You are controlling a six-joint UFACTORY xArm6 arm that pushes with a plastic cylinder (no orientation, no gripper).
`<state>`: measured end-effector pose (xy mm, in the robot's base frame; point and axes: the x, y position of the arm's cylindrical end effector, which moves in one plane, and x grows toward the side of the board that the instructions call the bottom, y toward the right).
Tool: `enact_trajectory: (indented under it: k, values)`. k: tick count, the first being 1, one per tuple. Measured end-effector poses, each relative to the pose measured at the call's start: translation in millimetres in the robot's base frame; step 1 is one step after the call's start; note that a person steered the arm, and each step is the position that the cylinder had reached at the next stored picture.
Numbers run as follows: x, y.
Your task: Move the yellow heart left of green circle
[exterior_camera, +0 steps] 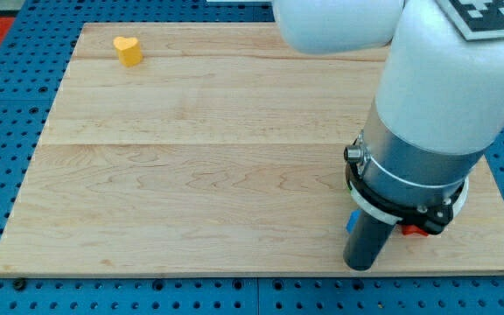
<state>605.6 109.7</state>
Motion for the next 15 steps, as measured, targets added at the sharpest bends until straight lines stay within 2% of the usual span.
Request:
enact_trajectory:
  k: [1,3,4,5,6,7,8,9,10,11,12,13,14,15]
  values:
    - [13,-68]
    - [-128,-261]
    - [-157,-310]
    - [-157,-311]
    - [-188,-395]
    - [-225,-414]
    - [-303,-414]
    - [-362,-403]
    - [-348,-305]
    - [-309,-191]
    - [-308,-214]
    - [-309,-200]
    - [-326,-129]
    - [-253,-98]
